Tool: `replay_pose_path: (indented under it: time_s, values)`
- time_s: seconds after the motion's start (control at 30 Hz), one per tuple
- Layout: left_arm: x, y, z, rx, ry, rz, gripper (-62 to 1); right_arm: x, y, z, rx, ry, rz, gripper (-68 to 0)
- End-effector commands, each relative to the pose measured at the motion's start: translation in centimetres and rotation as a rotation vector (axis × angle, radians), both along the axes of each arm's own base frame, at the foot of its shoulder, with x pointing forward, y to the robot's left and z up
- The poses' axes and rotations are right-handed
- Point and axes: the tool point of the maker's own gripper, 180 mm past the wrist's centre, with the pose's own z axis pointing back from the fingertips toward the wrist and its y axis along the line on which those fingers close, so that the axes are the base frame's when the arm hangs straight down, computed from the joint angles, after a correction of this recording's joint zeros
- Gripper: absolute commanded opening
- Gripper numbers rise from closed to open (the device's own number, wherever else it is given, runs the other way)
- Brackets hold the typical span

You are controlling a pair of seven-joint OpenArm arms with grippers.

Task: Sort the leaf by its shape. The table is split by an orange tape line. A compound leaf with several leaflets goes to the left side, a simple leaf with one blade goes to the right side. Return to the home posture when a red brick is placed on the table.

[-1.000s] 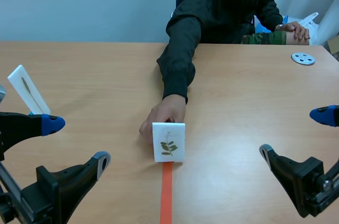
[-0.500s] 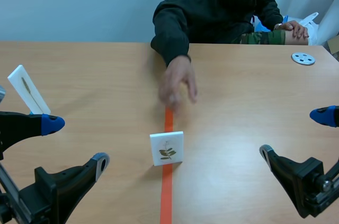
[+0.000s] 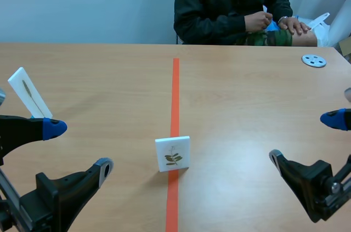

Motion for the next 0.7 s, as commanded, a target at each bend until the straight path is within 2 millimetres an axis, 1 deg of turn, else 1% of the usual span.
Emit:
replay_pose_path:
  time_s: [0.0,0.17,0.23,0.43,0.57,0.67]
  values:
    - [0.4,-0.1,0.9,-0.025,-0.03,0.0,1.4,0.8,0.1,1.0,0.0,-0.039,0.013,0.4]
    - [0.5,-0.1,1.0,-0.026,-0.033,0.001,1.4,1.8,0.3,1.6,-0.005,-0.061,0.03,0.4]
    - [0.6,-0.1,1.0,-0.025,-0.038,0.0,1.4,2.0,1.1,1.6,0.007,-0.059,0.062,0.4]
    - [0.6,-0.1,1.1,-0.025,-0.038,0.0,1.4,2.0,3.7,0.3,0.048,-0.02,0.157,0.4]
    - [0.6,-0.1,1.1,-0.025,-0.039,0.001,1.4,2.5,5.0,-0.9,0.072,0.005,0.203,0.4]
    - [0.6,-0.1,1.1,-0.025,-0.038,0.001,1.4,3.4,5.8,-1.9,0.089,0.018,0.226,0.4]
